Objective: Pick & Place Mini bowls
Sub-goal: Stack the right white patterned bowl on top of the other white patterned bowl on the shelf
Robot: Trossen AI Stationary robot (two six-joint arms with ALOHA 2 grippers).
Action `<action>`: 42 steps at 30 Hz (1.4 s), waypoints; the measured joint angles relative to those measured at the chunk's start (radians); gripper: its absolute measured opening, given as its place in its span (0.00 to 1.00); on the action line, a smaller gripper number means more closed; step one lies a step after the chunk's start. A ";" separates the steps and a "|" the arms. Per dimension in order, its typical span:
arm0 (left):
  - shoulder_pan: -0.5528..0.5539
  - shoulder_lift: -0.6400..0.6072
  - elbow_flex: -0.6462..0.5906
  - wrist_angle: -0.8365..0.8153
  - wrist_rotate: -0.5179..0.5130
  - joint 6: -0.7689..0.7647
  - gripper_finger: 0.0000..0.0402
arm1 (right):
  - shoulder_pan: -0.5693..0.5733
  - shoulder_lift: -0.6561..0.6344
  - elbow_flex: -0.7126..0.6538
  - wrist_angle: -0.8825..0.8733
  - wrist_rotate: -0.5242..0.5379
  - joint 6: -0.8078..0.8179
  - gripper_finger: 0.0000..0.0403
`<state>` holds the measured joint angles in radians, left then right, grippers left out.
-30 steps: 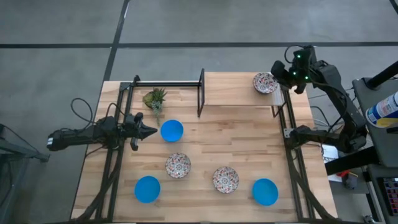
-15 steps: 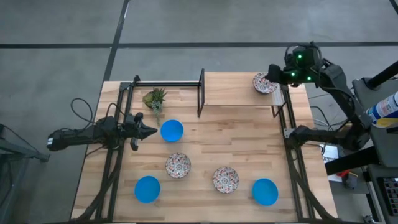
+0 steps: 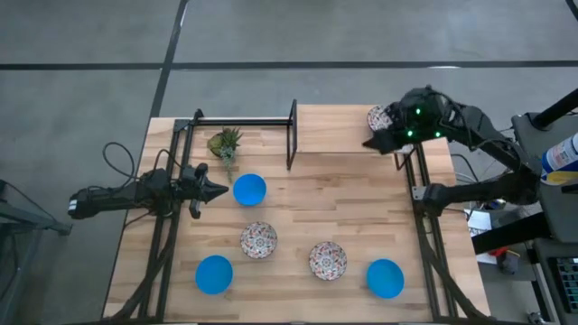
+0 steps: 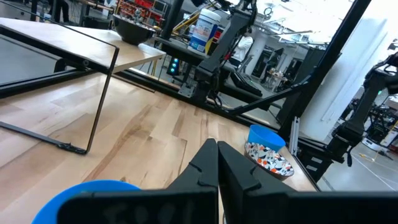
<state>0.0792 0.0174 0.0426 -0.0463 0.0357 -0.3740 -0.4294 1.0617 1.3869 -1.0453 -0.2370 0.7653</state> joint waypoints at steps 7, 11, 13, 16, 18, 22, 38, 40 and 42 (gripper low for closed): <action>0.000 0.000 0.000 0.000 0.000 0.000 0.00 | 0.231 0.068 -0.001 0.074 0.037 0.095 0.33; 0.000 0.000 0.000 0.000 0.000 0.000 0.00 | 0.328 0.135 -0.001 0.117 0.052 0.113 0.32; 0.000 0.000 0.000 0.000 0.000 0.000 0.00 | 0.366 0.167 -0.002 0.137 0.053 0.115 0.31; 0.000 0.000 0.000 0.000 0.000 0.000 0.00 | 0.419 0.217 -0.002 0.180 0.053 0.136 0.30; 0.000 0.000 0.000 0.000 0.000 0.000 0.00 | 0.453 0.253 -0.002 0.206 0.053 0.146 0.29; 0.000 0.000 0.000 0.000 0.000 0.000 0.00 | 0.514 0.326 -0.002 0.222 0.048 0.152 0.29; 0.000 0.000 0.000 0.000 0.000 0.000 0.00 | 0.628 0.578 -0.002 0.221 -0.008 0.152 0.29; 0.000 0.000 0.000 0.000 0.000 0.000 0.00 | 0.635 0.604 -0.002 0.206 -0.008 0.152 0.29; 0.000 0.000 0.000 0.000 0.000 0.000 0.00 | 0.639 0.627 -0.002 0.188 -0.009 0.152 0.29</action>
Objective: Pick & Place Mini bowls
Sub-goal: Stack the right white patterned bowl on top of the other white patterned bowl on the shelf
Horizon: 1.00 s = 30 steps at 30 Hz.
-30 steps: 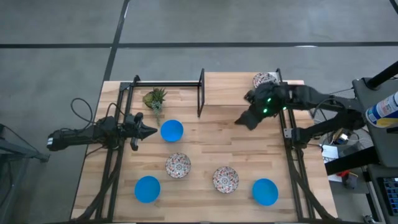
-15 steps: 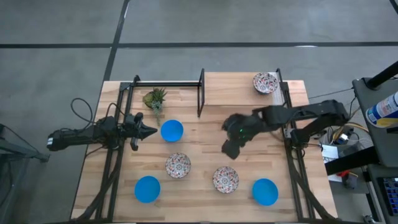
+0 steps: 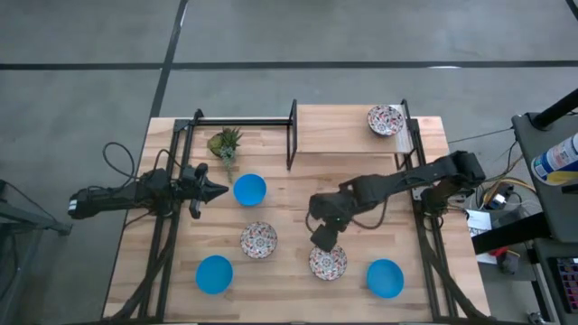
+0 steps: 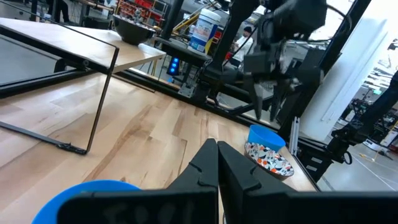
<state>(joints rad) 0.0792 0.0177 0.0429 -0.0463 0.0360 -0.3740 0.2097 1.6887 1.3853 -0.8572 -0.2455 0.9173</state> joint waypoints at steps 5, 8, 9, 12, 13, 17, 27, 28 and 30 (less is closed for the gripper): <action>0.000 0.000 0.000 0.000 0.000 0.000 0.00 | 0.012 0.042 0.000 -0.036 -0.014 -0.042 0.27; 0.000 0.000 0.000 0.000 0.000 0.000 0.00 | 0.018 0.052 -0.002 -0.038 -0.015 -0.078 0.27; 0.000 0.000 0.000 0.000 0.000 0.000 0.00 | 0.019 0.059 -0.003 -0.040 -0.015 -0.086 0.27; 0.000 0.000 0.000 0.000 0.000 0.000 0.00 | 0.024 0.068 -0.007 -0.052 -0.015 -0.114 0.27; 0.000 0.000 0.000 0.000 0.000 0.000 0.00 | 0.026 0.075 -0.008 -0.053 -0.015 -0.121 0.27; 0.000 0.000 0.000 0.000 0.000 0.000 0.00 | 0.031 0.082 -0.022 -0.053 -0.015 -0.140 0.26; 0.000 0.000 0.000 0.000 0.000 0.000 0.00 | 0.033 0.096 -0.082 -0.046 0.002 -0.136 0.27; 0.000 0.000 0.000 0.000 0.000 0.000 0.00 | 0.033 0.103 -0.083 -0.046 0.002 -0.138 0.27; 0.000 0.000 0.000 0.000 0.000 0.000 0.00 | 0.035 0.112 -0.084 -0.044 0.002 -0.143 0.26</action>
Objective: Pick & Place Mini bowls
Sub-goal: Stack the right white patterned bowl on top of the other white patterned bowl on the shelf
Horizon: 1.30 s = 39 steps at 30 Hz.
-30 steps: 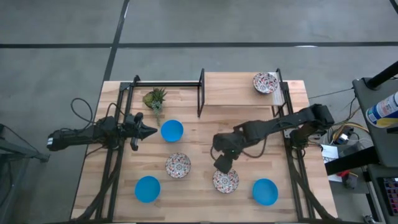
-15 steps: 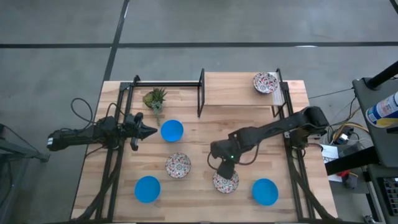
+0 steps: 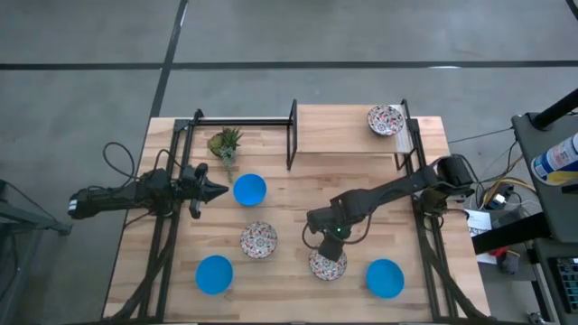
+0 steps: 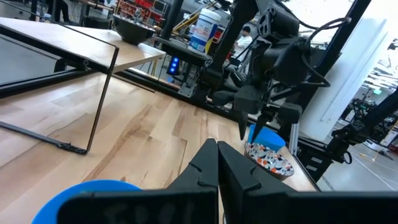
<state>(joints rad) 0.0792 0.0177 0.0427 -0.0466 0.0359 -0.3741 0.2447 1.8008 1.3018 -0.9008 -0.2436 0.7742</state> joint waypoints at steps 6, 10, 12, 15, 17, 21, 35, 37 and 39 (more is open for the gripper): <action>0.000 0.000 0.000 0.000 0.000 0.000 0.00 | 0.000 0.025 -0.001 0.008 0.000 0.000 0.24; 0.000 0.000 0.000 0.000 0.000 0.000 0.00 | 0.000 0.045 -0.001 0.029 0.000 0.000 0.23; 0.000 0.000 0.000 0.000 0.000 0.000 0.00 | 0.000 0.057 -0.001 0.036 0.000 0.003 0.22; 0.000 0.000 0.000 0.000 0.000 0.000 0.00 | 0.000 0.068 -0.001 0.046 0.000 0.002 0.21; 0.000 0.000 0.000 0.000 0.000 0.000 0.00 | 0.000 0.075 -0.001 0.049 0.000 0.001 0.20; 0.000 0.000 0.000 0.000 0.000 0.000 0.00 | 0.000 0.075 -0.001 0.052 0.000 0.003 0.17; 0.000 0.000 0.000 0.000 0.000 0.000 0.00 | -0.001 0.072 0.001 0.063 -0.035 0.006 0.03; 0.000 0.000 0.000 0.000 0.000 0.000 0.00 | -0.001 0.067 0.001 0.064 -0.043 0.017 0.03; 0.000 0.000 0.000 0.000 0.000 0.000 0.00 | -0.001 0.060 0.001 0.067 -0.046 0.027 0.02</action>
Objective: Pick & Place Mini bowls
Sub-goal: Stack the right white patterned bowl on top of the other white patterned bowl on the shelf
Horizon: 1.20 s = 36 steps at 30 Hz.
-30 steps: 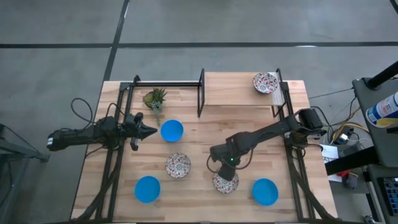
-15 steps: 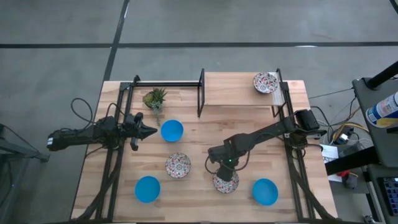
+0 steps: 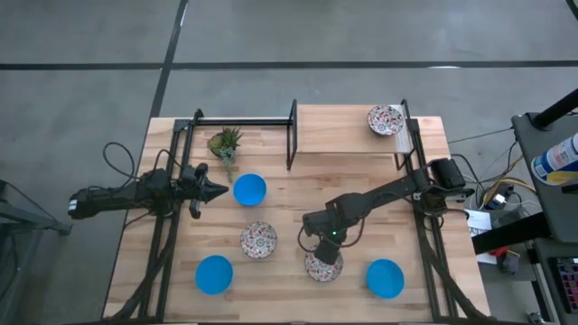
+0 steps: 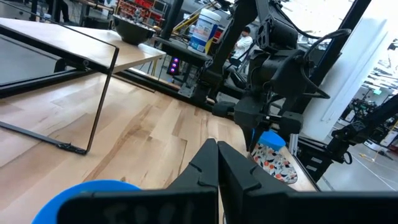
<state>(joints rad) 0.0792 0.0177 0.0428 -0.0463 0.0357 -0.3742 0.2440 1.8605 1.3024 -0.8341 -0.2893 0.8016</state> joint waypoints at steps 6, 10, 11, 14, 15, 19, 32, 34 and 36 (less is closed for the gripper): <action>0.000 0.000 0.000 0.000 0.000 0.000 0.00 | -0.019 -0.037 -0.002 0.000 -0.036 0.014 0.02; 0.000 0.000 0.000 0.000 0.000 0.000 0.00 | -0.054 -0.081 0.011 -0.006 -0.102 0.040 0.02; 0.000 0.000 0.000 0.000 0.000 0.000 0.00 | -0.064 -0.095 0.018 -0.007 -0.114 0.049 0.02; 0.000 0.000 0.000 0.000 0.000 0.000 0.00 | -0.096 -0.149 0.045 -0.045 -0.127 0.084 0.02; 0.000 0.000 0.000 0.000 0.000 0.000 0.00 | -0.107 -0.170 0.056 -0.065 -0.127 0.096 0.02; 0.000 0.000 0.000 0.000 0.000 0.000 0.00 | -0.150 -0.261 0.089 -0.144 -0.127 0.160 0.02; 0.000 0.008 0.000 -0.008 0.000 0.000 0.00 | -0.292 -0.583 0.136 -0.386 0.055 0.420 0.02; 0.000 0.011 0.000 -0.008 0.000 0.000 0.00 | -0.324 -0.622 0.136 -0.439 0.066 0.434 0.02; 0.000 0.011 0.000 -0.008 0.000 0.000 0.00 | -0.358 -0.660 0.136 -0.485 0.085 0.438 0.02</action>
<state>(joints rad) 0.0792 0.0284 0.0427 -0.0540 0.0358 -0.3740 -0.1144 1.2009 1.4380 -1.3192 -0.2048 1.2393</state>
